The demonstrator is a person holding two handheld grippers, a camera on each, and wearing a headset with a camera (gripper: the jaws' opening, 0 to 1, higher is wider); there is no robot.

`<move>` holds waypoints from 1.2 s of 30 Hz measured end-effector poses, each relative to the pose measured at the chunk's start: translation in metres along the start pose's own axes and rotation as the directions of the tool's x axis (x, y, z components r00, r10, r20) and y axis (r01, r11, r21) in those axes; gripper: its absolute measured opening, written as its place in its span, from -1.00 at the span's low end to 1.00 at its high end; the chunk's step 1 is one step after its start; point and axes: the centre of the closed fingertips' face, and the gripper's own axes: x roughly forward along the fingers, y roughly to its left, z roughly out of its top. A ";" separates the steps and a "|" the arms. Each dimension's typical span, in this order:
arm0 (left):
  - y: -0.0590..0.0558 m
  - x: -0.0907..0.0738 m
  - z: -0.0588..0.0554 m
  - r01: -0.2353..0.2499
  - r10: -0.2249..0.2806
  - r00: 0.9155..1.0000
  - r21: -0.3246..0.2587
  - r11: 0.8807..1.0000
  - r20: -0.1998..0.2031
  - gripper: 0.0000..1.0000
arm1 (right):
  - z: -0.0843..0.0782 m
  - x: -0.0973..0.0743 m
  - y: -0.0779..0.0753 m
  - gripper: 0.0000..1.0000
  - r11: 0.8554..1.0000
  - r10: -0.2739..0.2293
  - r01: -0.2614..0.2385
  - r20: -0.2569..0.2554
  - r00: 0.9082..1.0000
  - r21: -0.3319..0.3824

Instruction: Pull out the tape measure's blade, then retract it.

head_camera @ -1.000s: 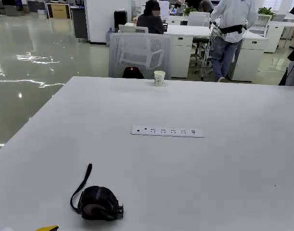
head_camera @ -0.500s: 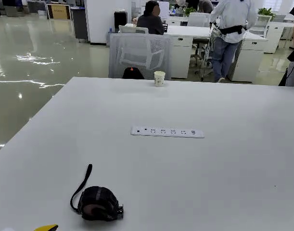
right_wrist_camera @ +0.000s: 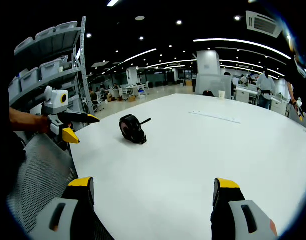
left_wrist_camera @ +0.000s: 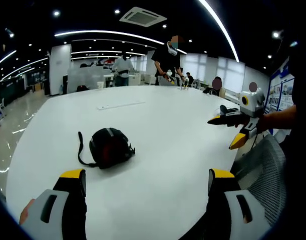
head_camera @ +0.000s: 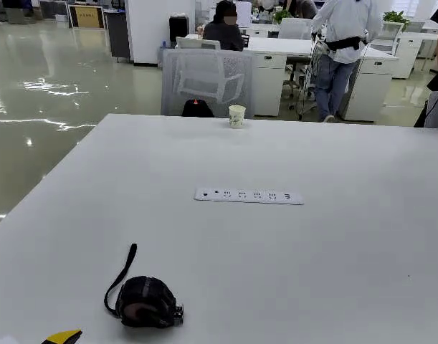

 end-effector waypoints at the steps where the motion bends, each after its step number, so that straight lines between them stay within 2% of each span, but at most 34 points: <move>1: 0.000 0.000 0.000 0.001 -0.001 1.000 -0.001 1.000 -0.002 0.98 | 0.000 0.000 0.000 0.98 1.000 0.000 0.000 -0.001 1.000 0.000; 12: 0.002 0.000 -0.003 0.003 -0.003 1.000 -0.006 1.000 -0.019 0.91 | 0.000 0.000 -0.001 0.97 1.000 0.000 0.000 -0.003 1.000 0.001; 26: 0.003 0.000 -0.001 0.006 -0.006 1.000 -0.019 1.000 -0.014 0.94 | -0.001 0.000 0.000 0.97 1.000 0.002 -0.002 -0.005 1.000 0.003; 31: 0.002 0.000 -0.002 0.014 -0.014 1.000 -0.025 1.000 -0.022 0.86 | -0.001 -0.001 0.000 0.97 1.000 0.002 -0.002 -0.005 1.000 0.003; 33: 0.000 0.000 -0.005 0.022 -0.024 0.999 -0.031 0.999 -0.039 0.79 | -0.002 -0.001 0.000 0.97 1.000 0.002 -0.002 -0.007 1.000 0.003; 36: 0.002 0.000 -0.003 0.018 -0.018 0.999 -0.033 0.999 -0.027 0.85 | -0.001 -0.001 0.000 0.97 1.000 0.003 -0.003 -0.008 1.000 0.002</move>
